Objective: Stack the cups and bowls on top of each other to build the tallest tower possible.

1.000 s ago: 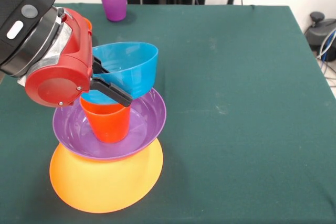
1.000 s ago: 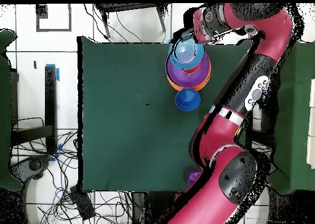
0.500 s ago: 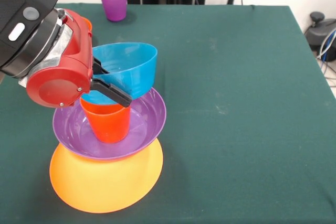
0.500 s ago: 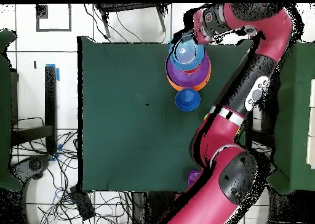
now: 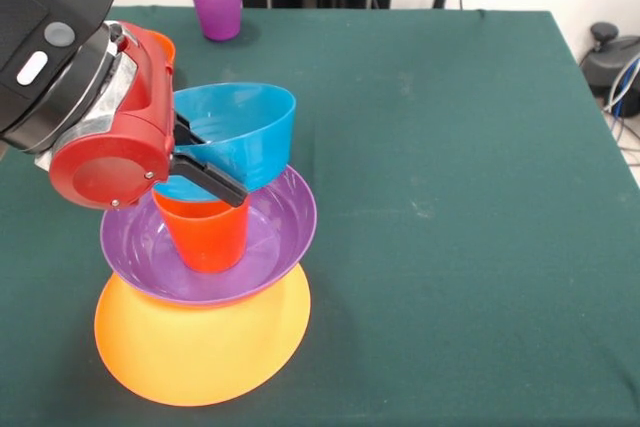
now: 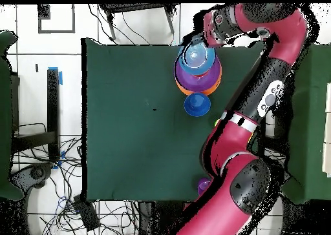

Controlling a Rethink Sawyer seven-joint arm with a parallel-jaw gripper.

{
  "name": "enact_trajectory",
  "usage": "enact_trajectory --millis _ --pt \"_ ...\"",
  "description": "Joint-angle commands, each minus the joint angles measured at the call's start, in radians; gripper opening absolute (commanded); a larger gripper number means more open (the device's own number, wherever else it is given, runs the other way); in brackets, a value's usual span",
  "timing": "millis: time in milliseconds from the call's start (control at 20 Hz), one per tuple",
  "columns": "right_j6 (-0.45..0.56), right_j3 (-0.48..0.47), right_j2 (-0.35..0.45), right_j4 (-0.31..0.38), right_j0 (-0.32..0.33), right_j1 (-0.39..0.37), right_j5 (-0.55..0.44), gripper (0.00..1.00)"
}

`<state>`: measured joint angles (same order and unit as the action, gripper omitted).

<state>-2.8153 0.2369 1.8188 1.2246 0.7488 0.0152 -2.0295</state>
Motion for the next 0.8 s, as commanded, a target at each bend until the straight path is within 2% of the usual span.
enact_trajectory --millis 50,800 --pt "0.128 0.002 -0.122 0.020 0.011 -0.011 -0.038 0.00" --pt "0.157 -0.006 -0.124 0.036 0.013 -0.016 -0.048 0.00"
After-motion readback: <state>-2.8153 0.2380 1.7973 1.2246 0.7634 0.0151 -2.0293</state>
